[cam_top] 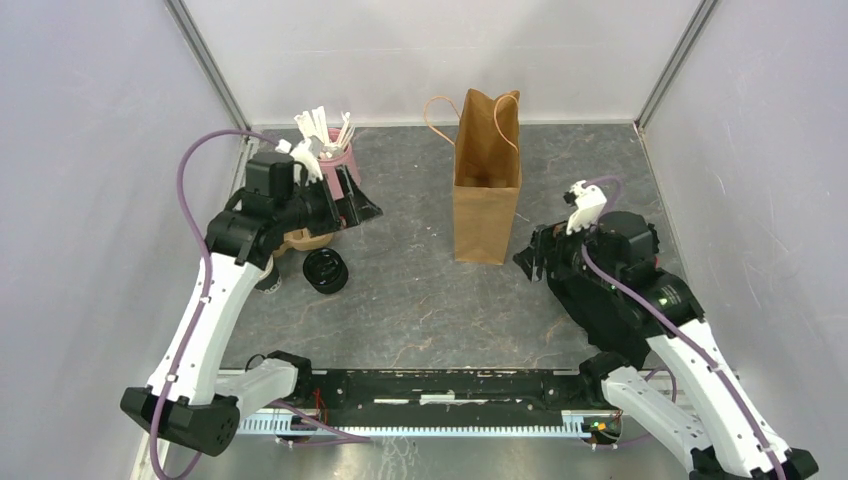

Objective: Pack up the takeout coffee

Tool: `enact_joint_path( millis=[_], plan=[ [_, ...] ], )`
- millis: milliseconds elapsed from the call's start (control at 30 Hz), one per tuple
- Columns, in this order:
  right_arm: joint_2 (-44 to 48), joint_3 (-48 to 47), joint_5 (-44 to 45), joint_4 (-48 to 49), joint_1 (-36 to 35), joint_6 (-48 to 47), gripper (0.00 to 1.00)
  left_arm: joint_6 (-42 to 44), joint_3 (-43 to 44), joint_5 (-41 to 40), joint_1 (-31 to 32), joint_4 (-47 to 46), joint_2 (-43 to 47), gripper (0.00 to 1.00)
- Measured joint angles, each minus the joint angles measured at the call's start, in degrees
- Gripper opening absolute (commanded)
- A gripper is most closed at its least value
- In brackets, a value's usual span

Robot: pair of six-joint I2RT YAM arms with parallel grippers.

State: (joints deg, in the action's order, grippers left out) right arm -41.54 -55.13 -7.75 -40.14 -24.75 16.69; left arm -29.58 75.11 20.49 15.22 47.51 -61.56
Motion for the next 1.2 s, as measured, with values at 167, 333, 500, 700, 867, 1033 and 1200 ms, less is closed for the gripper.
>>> enact_joint_path(
  millis=[167, 333, 500, 700, 867, 1033, 1200],
  plan=[
    [0.5, 8.5, -5.5, 3.0, -0.1, -1.6, 0.98, -0.4, -6.0, 0.5, 0.0, 0.0, -1.8, 1.00],
    [2.0, 13.2, -6.1, 4.1, -0.3, -2.4, 0.98, -4.1, -10.5, 1.4, 2.1, -3.4, -3.9, 0.99],
    [2.7, 12.0, 1.7, 3.6, -0.4, -3.1, 0.98, -8.6, -12.5, 1.6, 9.3, -9.7, -9.0, 0.95],
    [4.5, 6.9, 7.6, 3.0, -0.4, -4.0, 0.98, -15.2, -12.9, 1.5, 12.9, -18.6, -23.1, 0.82],
    [6.5, 5.2, 10.8, 2.6, -0.4, -4.7, 0.98, -18.6, -10.2, -1.0, 13.1, -21.6, -33.7, 0.77],
    [6.8, 4.5, 13.2, 2.2, -0.4, -6.1, 0.98, -20.8, -0.3, -1.0, 15.6, -24.1, -44.8, 0.76],
    [6.8, 4.1, 15.9, 1.6, -0.4, -8.1, 0.98, -24.1, 6.7, -0.2, 20.7, -29.2, -52.0, 0.75]
  ],
)
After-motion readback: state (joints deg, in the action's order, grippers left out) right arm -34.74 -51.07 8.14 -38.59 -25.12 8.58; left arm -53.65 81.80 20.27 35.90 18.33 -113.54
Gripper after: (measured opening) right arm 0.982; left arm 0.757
